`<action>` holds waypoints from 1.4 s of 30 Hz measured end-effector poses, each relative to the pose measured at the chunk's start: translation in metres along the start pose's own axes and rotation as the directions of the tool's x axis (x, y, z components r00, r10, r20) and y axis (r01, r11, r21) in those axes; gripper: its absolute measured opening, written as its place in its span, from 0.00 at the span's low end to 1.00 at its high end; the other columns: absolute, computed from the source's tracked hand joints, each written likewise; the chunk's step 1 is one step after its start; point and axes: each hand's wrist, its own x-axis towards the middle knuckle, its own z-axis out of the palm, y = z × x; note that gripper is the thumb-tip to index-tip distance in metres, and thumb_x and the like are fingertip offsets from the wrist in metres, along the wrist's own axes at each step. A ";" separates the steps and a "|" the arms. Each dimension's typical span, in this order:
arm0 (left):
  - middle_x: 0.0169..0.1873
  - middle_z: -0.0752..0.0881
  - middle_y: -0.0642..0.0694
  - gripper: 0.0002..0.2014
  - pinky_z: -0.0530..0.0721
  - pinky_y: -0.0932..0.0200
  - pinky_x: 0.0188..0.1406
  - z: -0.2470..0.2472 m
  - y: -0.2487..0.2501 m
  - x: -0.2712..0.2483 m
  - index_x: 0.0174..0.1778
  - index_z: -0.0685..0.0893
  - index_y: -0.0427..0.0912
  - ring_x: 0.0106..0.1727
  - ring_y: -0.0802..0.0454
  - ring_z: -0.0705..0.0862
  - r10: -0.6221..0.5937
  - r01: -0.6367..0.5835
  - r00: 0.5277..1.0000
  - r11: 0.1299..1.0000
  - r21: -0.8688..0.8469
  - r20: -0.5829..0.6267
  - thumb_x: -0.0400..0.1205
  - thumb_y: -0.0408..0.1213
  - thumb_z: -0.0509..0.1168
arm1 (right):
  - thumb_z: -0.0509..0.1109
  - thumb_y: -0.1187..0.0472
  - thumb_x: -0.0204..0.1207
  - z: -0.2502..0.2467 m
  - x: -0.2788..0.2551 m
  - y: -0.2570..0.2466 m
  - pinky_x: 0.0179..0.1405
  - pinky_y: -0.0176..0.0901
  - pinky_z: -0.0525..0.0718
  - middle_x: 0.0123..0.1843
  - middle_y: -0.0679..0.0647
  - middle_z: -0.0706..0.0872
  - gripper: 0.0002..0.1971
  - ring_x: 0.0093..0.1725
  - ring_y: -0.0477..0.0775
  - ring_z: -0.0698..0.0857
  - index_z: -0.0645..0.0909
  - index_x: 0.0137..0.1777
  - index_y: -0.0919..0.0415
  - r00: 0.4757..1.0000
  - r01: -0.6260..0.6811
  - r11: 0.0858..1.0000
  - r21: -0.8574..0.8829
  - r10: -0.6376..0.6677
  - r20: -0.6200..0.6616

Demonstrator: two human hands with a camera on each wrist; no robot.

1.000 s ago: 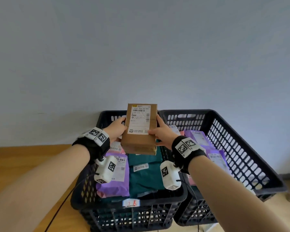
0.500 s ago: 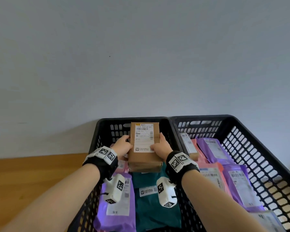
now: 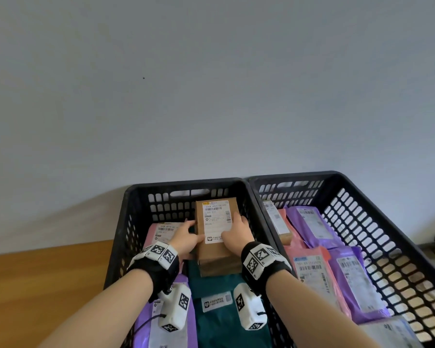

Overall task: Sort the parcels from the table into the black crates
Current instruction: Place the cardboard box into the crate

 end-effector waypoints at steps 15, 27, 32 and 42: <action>0.74 0.55 0.58 0.30 0.62 0.59 0.74 0.021 0.004 -0.002 0.83 0.55 0.47 0.80 0.47 0.59 0.250 -0.262 0.965 0.920 0.292 0.079 0.86 0.32 0.59 | 0.49 0.53 0.86 0.013 0.014 0.009 0.82 0.52 0.35 0.85 0.59 0.34 0.32 0.84 0.58 0.34 0.39 0.85 0.54 0.992 0.116 0.913 -0.392 -0.089 0.086; 0.82 0.34 0.47 0.27 0.37 0.50 0.79 0.020 -0.024 0.025 0.84 0.41 0.49 0.83 0.50 0.36 0.283 -0.346 0.927 0.398 0.850 0.245 0.89 0.47 0.41 | 0.48 0.48 0.86 0.022 0.024 0.019 0.81 0.49 0.34 0.85 0.55 0.33 0.32 0.84 0.55 0.34 0.37 0.84 0.50 0.994 0.084 0.884 -0.459 -0.043 0.098; 0.83 0.35 0.48 0.29 0.41 0.50 0.80 0.021 -0.028 0.029 0.84 0.42 0.50 0.83 0.50 0.36 0.318 -0.384 0.904 0.316 0.868 0.285 0.89 0.45 0.45 | 0.47 0.46 0.86 0.024 0.025 0.023 0.82 0.49 0.36 0.85 0.54 0.33 0.32 0.84 0.55 0.36 0.37 0.84 0.49 0.995 0.081 0.879 -0.469 -0.041 0.093; 0.83 0.37 0.52 0.26 0.41 0.48 0.81 0.013 -0.017 0.029 0.84 0.44 0.52 0.84 0.50 0.37 0.257 -0.418 0.904 0.360 0.834 0.342 0.89 0.48 0.41 | 0.47 0.49 0.87 0.016 0.010 0.018 0.82 0.49 0.34 0.86 0.56 0.36 0.30 0.84 0.56 0.36 0.40 0.85 0.51 0.992 0.094 0.880 -0.466 -0.045 0.115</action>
